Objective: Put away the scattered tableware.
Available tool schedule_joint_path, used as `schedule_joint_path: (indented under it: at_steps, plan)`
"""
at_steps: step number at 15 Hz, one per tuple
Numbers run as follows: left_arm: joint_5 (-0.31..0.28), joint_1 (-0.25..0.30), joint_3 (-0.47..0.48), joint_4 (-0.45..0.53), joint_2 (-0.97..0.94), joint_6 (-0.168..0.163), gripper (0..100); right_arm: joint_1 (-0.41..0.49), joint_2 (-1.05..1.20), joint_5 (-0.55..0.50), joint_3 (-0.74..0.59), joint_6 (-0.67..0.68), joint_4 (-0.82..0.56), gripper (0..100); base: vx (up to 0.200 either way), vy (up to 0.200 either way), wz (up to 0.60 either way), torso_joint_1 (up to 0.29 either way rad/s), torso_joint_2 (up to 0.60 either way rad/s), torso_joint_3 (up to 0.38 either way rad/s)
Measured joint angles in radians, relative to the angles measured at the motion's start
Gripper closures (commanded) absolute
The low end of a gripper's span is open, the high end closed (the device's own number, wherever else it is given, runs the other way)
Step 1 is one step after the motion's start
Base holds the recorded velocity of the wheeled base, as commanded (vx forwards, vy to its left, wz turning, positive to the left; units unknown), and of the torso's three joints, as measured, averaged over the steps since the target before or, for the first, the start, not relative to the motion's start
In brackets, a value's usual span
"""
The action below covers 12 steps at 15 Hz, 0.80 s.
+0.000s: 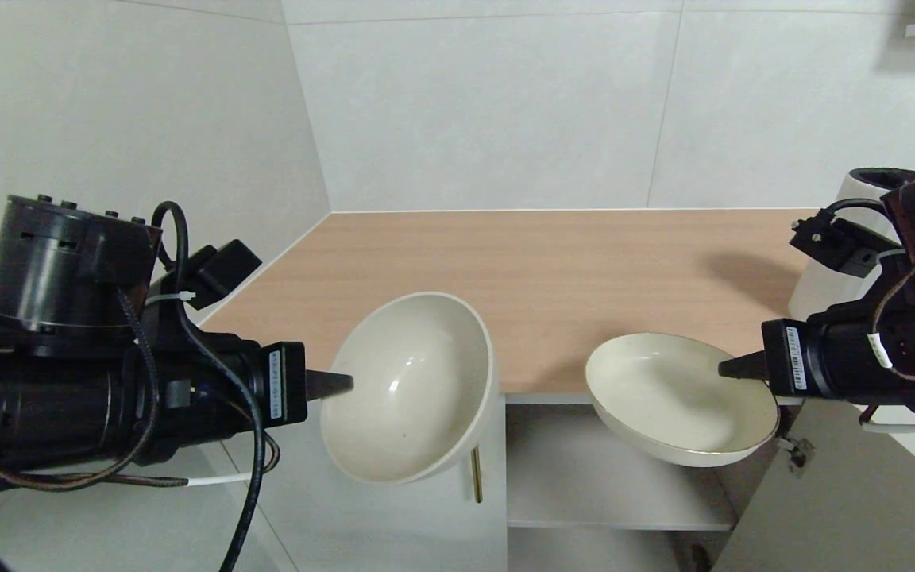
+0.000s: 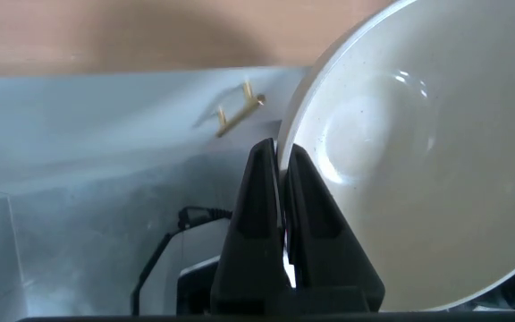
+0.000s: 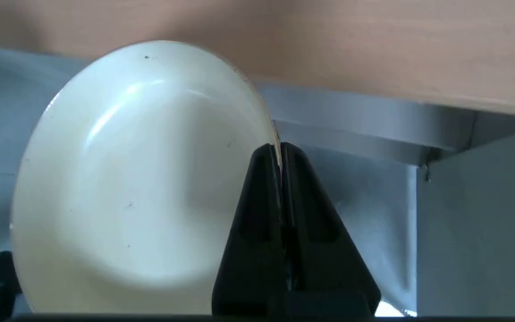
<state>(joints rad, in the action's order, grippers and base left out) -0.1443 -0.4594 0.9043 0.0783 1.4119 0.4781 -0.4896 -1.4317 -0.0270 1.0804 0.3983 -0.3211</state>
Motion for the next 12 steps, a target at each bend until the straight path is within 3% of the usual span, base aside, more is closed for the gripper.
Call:
schedule_joint_path:
  at_steps: [3,12]
  plan:
    - [0.002,-0.004,-0.004,-0.001,0.010,0.001,100,0.010,0.008,-0.001,-0.008,-0.001,0.001,100,-0.200,0.000,0.00,0.010,0.01,-0.001]
    - [0.001,-0.007,-0.007,0.000,0.026,0.000,100,0.016,-0.003,-0.006,-0.010,-0.001,0.013,100,0.000,0.000,0.00,0.000,0.00,0.000]
